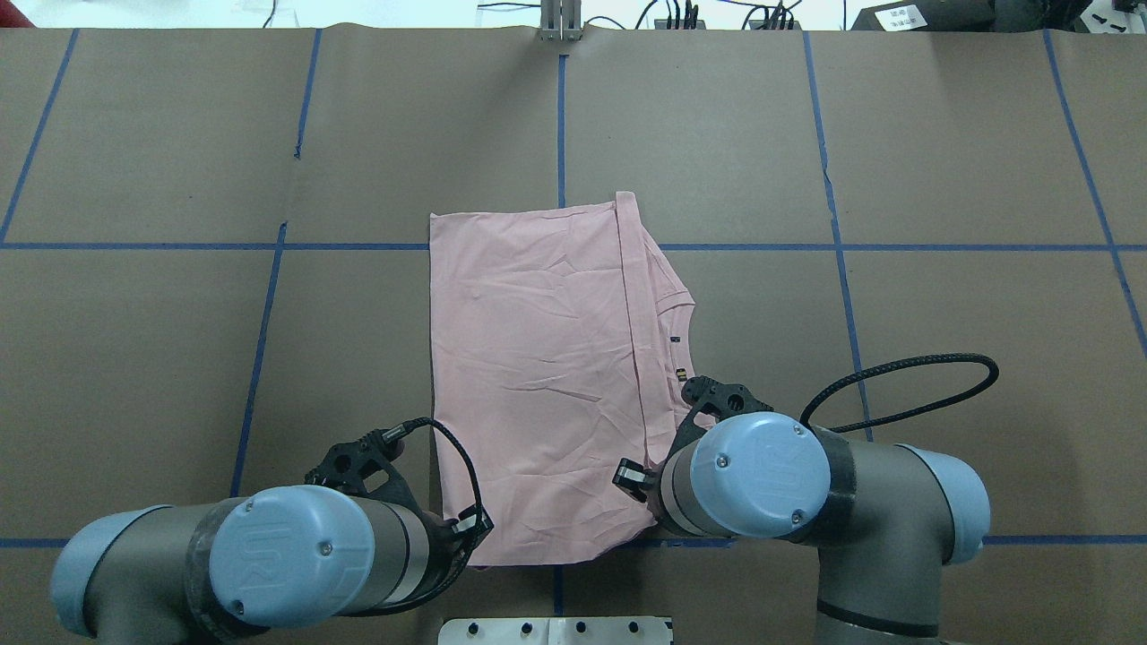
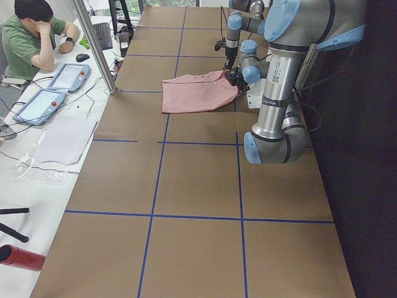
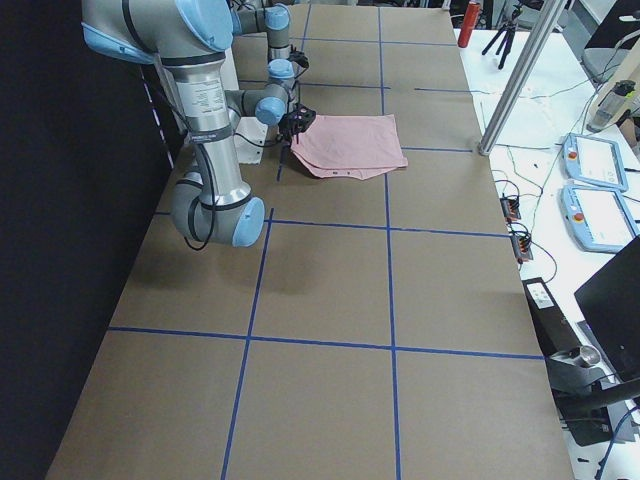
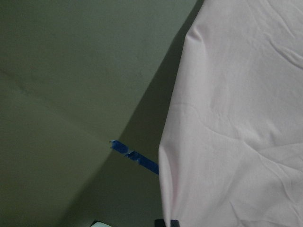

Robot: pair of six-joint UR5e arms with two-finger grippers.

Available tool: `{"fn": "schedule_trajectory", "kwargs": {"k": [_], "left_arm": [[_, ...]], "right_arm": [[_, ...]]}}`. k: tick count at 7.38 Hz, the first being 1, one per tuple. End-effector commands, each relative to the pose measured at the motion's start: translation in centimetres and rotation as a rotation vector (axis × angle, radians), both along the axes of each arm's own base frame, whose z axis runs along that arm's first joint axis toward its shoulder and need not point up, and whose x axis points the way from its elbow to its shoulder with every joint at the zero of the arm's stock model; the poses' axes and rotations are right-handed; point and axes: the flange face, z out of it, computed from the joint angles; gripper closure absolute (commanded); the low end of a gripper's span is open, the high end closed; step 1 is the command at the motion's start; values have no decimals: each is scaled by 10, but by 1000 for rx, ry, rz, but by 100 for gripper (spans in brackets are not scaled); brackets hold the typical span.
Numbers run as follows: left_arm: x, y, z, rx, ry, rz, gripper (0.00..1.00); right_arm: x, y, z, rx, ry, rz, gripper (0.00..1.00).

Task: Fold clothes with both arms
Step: 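Lift the near edge with both grippers and fold it away from the robot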

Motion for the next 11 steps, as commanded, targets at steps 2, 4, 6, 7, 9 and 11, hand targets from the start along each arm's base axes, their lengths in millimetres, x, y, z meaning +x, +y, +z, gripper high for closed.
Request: {"fn": "schedule_trajectory", "kwargs": {"k": [2,4,6,7,9,11], "left_arm": [[-23,-104,-12,81,10,-135,100],[0,-146,11,89,29,-186,100],[5,-176,32,94,43,-226,100],[0,-182,30,96,47,-237,100],[-25,-218,26,103,56,-306,100],[-18,-303,36,163,25,-343,100]], "right_arm": [[1,-97,3,54,-48,128,100],[-14,-153,12,92,-32,158,100],[-23,-190,0,88,-19,197,100],[-25,-194,-6,89,-24,203,100],[-12,-225,-5,88,-9,233,100],[-31,-321,-30,89,9,273,100]]}}
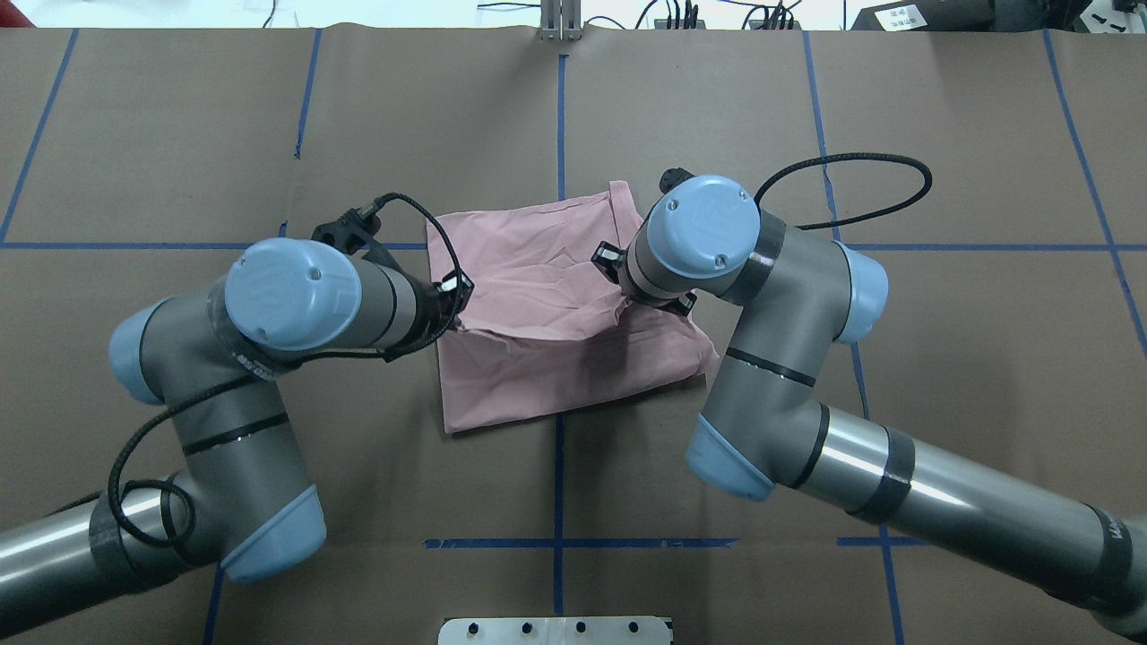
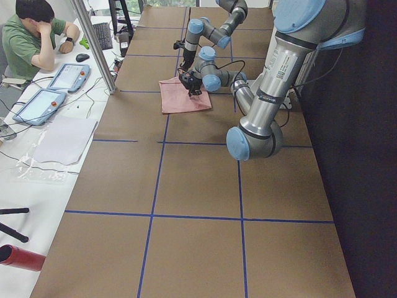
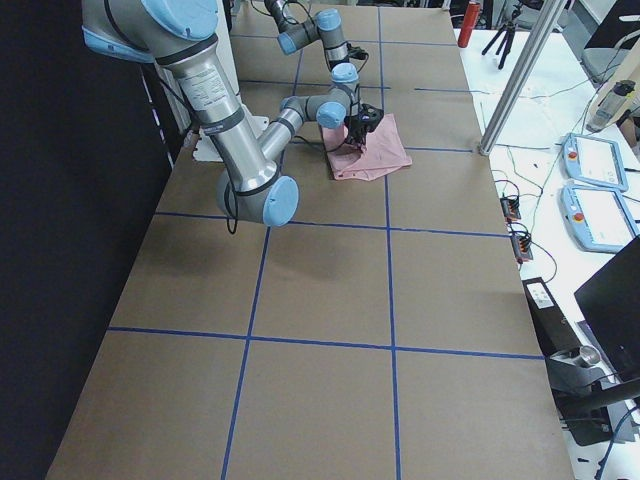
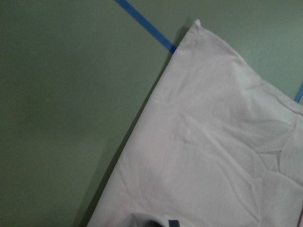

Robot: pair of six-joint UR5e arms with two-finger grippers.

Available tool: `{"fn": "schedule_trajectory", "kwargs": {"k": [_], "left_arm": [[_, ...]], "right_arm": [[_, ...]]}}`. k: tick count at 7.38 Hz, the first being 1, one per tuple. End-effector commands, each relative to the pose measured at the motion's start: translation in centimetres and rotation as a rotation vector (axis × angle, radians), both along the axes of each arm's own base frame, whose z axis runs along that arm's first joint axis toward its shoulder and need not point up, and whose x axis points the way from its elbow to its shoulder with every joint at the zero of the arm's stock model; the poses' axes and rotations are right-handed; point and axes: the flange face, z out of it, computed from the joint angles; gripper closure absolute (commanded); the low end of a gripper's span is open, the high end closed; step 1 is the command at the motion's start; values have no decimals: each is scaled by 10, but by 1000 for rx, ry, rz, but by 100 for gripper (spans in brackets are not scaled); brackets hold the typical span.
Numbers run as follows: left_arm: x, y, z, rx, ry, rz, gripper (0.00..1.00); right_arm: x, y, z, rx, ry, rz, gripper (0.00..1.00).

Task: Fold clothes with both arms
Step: 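Release the folded edge and raise both grippers away from the shirt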

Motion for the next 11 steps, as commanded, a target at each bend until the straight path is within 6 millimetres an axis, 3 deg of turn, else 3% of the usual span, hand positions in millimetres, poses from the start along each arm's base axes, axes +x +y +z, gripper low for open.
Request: {"fn": "schedule_trajectory", "kwargs": {"k": [1,2,3,4,6,8,9,10,11], "left_arm": [[1,-95,42,46,-31,-64,70],[2,-119,72,118,-68,-40,1],[-29,-147,78,156,-98,-61,0],[-32,-149,78,162,-104,-60,0],[-30,-146,76,154,-85,-33,0],[-51,-158,75,185,-85,9,0],[-86,-175,79,227,-91,72,0],[-124,-190,88,273,-105,150,0],[-172,-199,105,322,-120,197,0]], "right_arm": [[-19,-96,18,24,-1,36,96],[-16,-125,45,60,6,39,1],[-5,-150,49,98,49,19,0],[8,-165,54,108,67,22,0],[17,-176,43,137,72,17,0],[48,-198,53,199,122,-25,0],[93,-218,70,232,138,-103,0],[155,-222,107,227,155,-180,0],[222,-214,142,250,195,-257,0]]}}
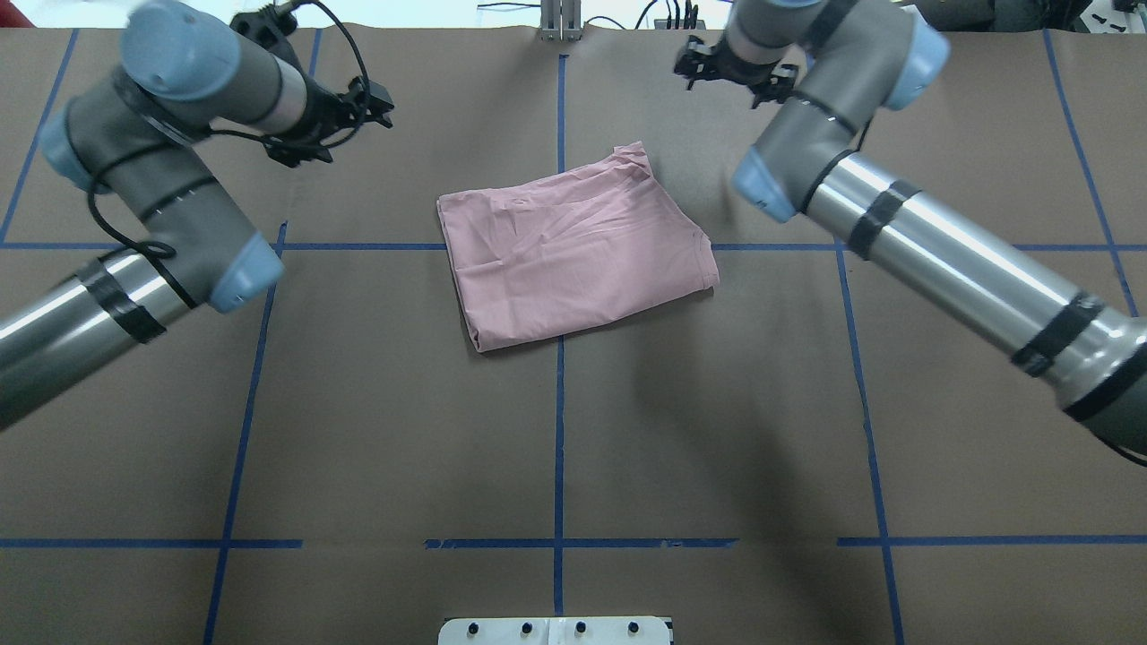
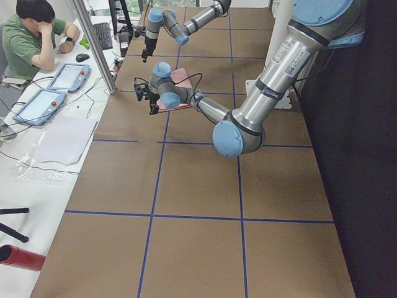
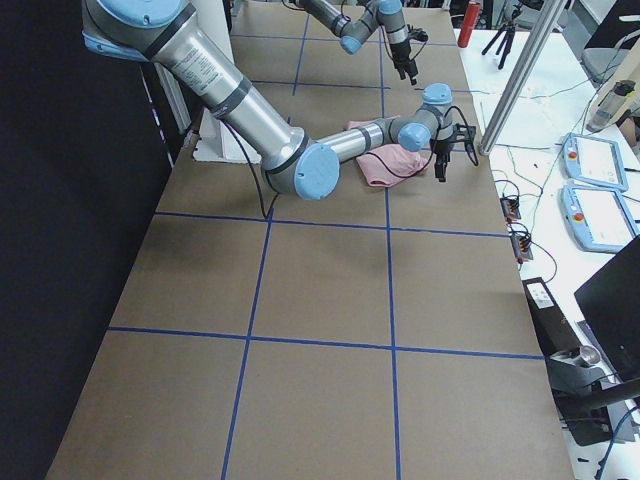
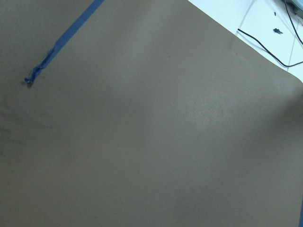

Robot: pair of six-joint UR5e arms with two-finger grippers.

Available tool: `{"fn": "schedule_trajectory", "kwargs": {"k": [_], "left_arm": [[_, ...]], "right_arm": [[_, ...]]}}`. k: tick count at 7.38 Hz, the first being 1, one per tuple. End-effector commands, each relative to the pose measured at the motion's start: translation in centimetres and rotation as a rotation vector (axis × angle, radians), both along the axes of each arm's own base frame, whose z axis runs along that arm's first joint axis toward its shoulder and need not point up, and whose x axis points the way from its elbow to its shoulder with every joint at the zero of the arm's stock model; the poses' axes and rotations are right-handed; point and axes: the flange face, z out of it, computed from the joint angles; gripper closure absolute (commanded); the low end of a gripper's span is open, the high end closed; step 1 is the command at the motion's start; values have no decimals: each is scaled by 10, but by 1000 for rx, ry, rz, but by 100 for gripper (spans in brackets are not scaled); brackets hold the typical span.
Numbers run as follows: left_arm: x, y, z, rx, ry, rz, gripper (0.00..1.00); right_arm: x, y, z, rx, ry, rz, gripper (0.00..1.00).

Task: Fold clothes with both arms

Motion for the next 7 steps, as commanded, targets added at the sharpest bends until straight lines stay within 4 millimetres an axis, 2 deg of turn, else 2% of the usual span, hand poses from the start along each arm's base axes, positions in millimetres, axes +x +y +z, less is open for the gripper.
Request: {"fn": "schedule_trajectory", "kwargs": {"k": [1,2,3,4,5,6,7], "left_arm": [[-117,-15,42,139,-62,126,0],[-178,-12,84,215,-124,194,0],[-228,-3,134,258,-197,242,0],[-280,20,183,311,-257,301,0],[-321,33,212,343,-296,346,0],[-347,42,235,362,-349,402,0],[-373,52,262,403,-400,467,0]], "right_arm": [[146,15,78,10,84,-174,0],[211,36,108,17,120,-233,0],[263,77,150,8,153,-328,0],[324,123,192,11,147,-386,0],[375,176,231,6,67,-422,0],[424,219,277,44,15,-466,0],[451,251,311,62,19,-497,0]]}}
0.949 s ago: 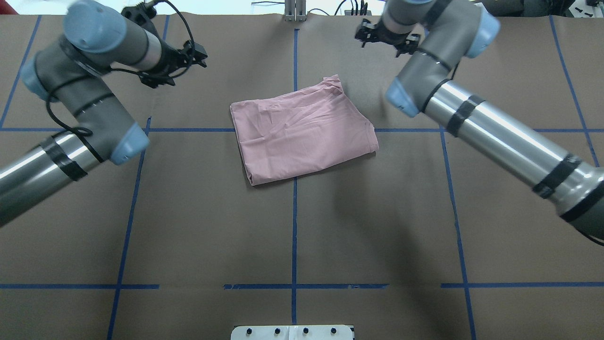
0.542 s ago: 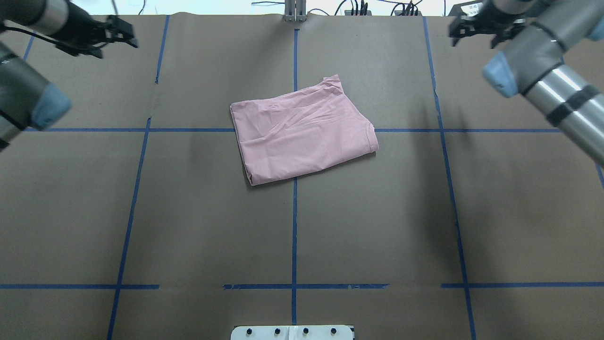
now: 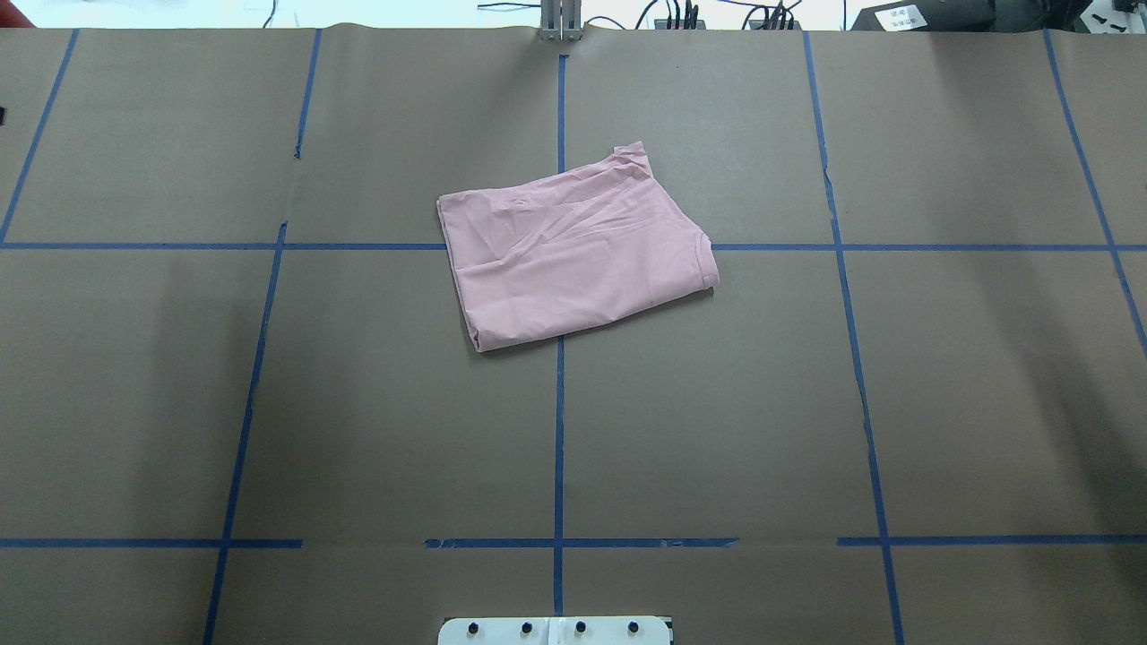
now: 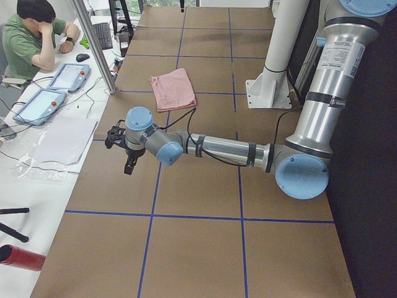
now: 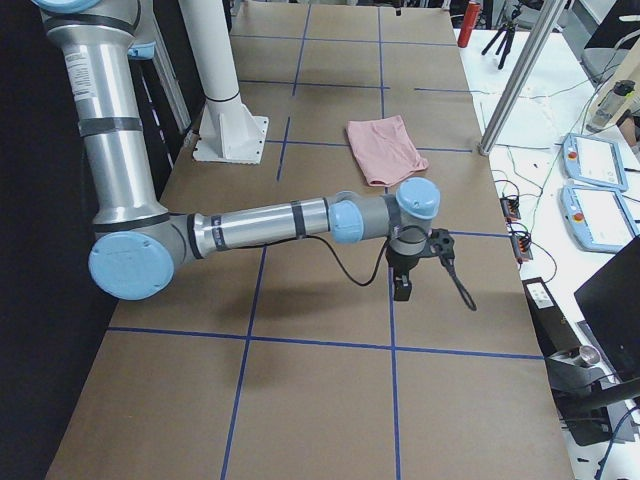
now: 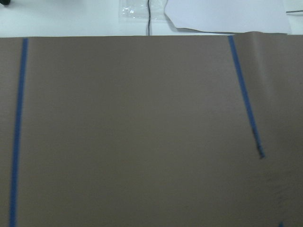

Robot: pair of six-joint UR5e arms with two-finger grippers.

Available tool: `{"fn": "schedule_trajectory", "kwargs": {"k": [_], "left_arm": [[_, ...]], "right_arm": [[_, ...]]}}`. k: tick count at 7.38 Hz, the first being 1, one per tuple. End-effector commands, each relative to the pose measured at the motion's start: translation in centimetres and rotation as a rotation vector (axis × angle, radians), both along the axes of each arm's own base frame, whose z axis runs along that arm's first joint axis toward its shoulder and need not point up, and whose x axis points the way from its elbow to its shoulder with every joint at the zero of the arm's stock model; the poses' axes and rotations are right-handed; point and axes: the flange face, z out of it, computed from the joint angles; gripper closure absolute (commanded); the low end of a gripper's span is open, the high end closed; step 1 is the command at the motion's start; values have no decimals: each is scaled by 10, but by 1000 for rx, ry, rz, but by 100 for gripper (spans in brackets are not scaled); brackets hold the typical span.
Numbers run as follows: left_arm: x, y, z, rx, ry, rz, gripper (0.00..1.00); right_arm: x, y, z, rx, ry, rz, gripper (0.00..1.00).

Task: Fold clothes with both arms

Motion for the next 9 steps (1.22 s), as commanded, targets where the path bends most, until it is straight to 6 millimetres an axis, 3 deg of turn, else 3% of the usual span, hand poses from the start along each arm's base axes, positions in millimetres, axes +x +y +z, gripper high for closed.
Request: {"fn": "schedule_trajectory", "kwargs": {"k": [1,2,3,4,6,7,9], "left_arm": [[-79,58,81,110,-93,160,0],[-83,87,104,139,-51,234,0],[-84,113,128,119,-58,233,0],[-90,117,143,108,-164,210,0],[-92,83,125,45,-249,177,0],[-87,66,98,-26,-253,192,0],[-82,75,47,-127,-216,217,0]], "right_arm": [[61,72,58,18,-35,-21,0],[64,91,75,-7,-43,-4,0],[64,92,77,-5,-40,0,0],[64,91,73,3,-46,4,0],[63,91,74,0,-45,3,0],[63,91,73,-1,-46,5,0],[63,92,75,-7,-45,6,0]]}}
